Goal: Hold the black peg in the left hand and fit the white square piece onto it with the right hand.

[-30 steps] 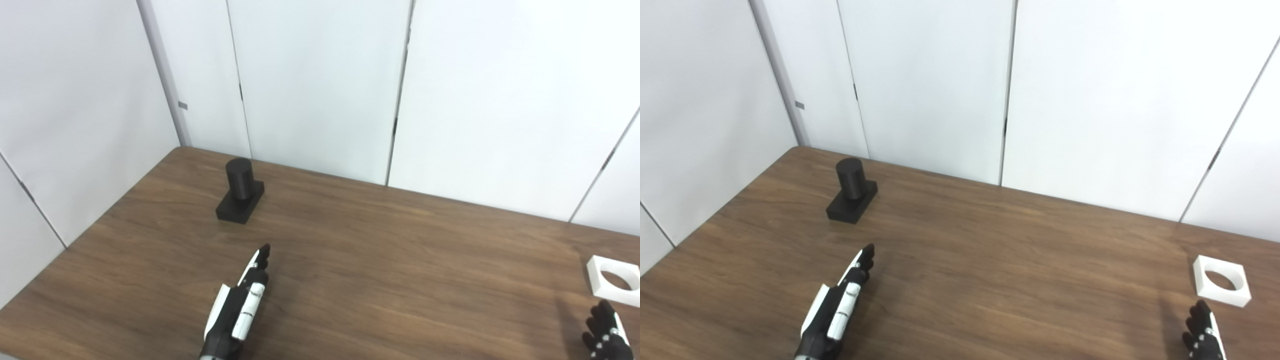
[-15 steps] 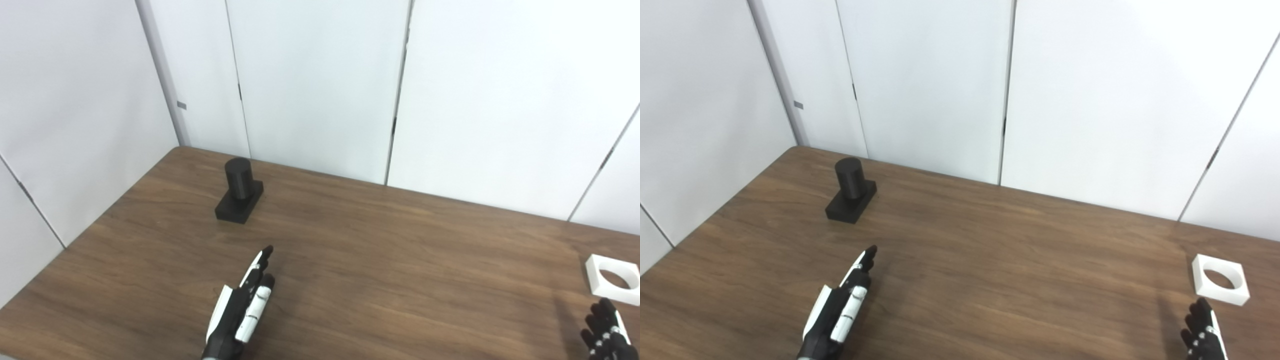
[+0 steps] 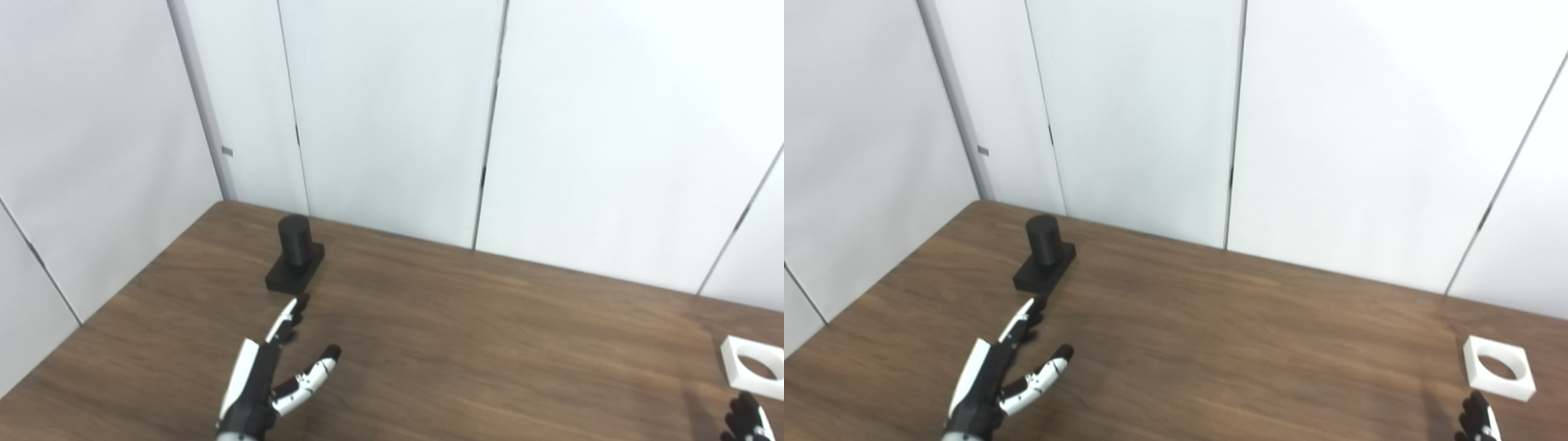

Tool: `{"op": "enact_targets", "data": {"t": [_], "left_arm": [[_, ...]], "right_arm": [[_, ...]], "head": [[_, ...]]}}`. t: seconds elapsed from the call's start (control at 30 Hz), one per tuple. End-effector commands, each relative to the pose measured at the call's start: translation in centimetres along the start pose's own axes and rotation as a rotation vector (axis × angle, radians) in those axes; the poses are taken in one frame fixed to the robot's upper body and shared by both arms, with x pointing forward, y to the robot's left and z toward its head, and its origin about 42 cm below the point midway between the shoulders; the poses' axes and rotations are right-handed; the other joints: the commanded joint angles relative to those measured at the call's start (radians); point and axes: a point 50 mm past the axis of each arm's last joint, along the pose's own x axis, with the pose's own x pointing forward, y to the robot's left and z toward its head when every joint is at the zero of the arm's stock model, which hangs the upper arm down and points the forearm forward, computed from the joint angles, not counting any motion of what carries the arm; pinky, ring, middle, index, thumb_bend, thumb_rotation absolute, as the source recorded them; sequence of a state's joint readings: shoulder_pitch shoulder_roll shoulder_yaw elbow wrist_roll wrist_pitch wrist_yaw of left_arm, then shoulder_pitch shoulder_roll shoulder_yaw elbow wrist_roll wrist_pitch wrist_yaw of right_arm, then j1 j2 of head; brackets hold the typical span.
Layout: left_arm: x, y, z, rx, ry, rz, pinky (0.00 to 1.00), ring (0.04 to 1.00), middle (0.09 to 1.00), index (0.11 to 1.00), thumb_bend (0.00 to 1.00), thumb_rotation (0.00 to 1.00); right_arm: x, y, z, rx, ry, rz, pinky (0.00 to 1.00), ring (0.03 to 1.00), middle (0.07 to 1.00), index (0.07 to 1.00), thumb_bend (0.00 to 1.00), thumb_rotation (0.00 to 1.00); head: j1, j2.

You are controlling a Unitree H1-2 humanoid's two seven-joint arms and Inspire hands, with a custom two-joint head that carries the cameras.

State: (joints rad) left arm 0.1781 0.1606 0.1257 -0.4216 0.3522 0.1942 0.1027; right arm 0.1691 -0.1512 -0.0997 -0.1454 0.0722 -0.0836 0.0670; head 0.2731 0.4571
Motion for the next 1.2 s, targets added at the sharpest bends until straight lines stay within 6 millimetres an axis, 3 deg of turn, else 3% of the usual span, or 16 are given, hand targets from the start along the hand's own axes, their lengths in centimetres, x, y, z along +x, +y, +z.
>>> {"op": "enact_targets", "data": {"t": [0.0,0.17,0.4,0.47,0.63,1.0,1.17], "left_arm": [[2.0,1.7,1.9,0.057,-0.084,0.063,0.99,0.981,0.968,0.952,0.77,0.37],[5.3,3.6,2.4,0.145,-0.096,0.109,0.90,0.933,0.957,0.951,0.82,0.40],[8.3,3.8,2.9,0.192,-0.064,0.151,0.95,0.978,0.971,0.930,0.80,0.39],[9.3,3.7,2.6,0.222,-0.056,0.161,0.93,0.969,0.967,0.912,0.80,0.39],[10.9,3.4,1.9,0.320,-0.016,0.194,0.83,0.936,0.937,0.874,0.85,0.45],[13.1,2.7,-0.2,0.453,0.103,0.240,0.82,0.960,0.938,0.869,0.91,0.50],[13.5,2.7,-1.0,0.487,0.122,0.245,0.88,0.958,0.937,0.875,0.91,0.51]], "right_arm": [[-0.5,1.4,-0.9,0.048,0.026,-0.010,1.00,1.000,1.000,1.000,0.72,1.00],[-0.5,1.6,-1.1,0.036,0.030,-0.014,1.00,1.000,1.000,1.000,0.70,1.00],[-0.7,1.8,-1.1,0.033,0.039,-0.020,1.00,1.000,1.000,1.000,0.65,1.00],[-0.7,1.8,-1.1,0.038,0.041,-0.023,1.00,1.000,1.000,1.000,0.62,1.00],[-0.8,1.9,-1.1,0.022,0.050,-0.031,1.00,1.000,1.000,1.000,0.62,1.00],[-1.1,1.8,-1.0,0.025,0.042,-0.032,1.00,1.000,1.000,1.000,0.62,1.00],[-1.1,1.9,-1.0,0.049,0.046,-0.029,1.00,1.000,1.000,1.000,0.63,1.00]], "head": [[0.001,0.001],[-0.009,0.001],[-0.015,0.002],[-0.016,0.002],[-0.018,0.005],[-0.023,0.012],[-0.023,0.012]]}}
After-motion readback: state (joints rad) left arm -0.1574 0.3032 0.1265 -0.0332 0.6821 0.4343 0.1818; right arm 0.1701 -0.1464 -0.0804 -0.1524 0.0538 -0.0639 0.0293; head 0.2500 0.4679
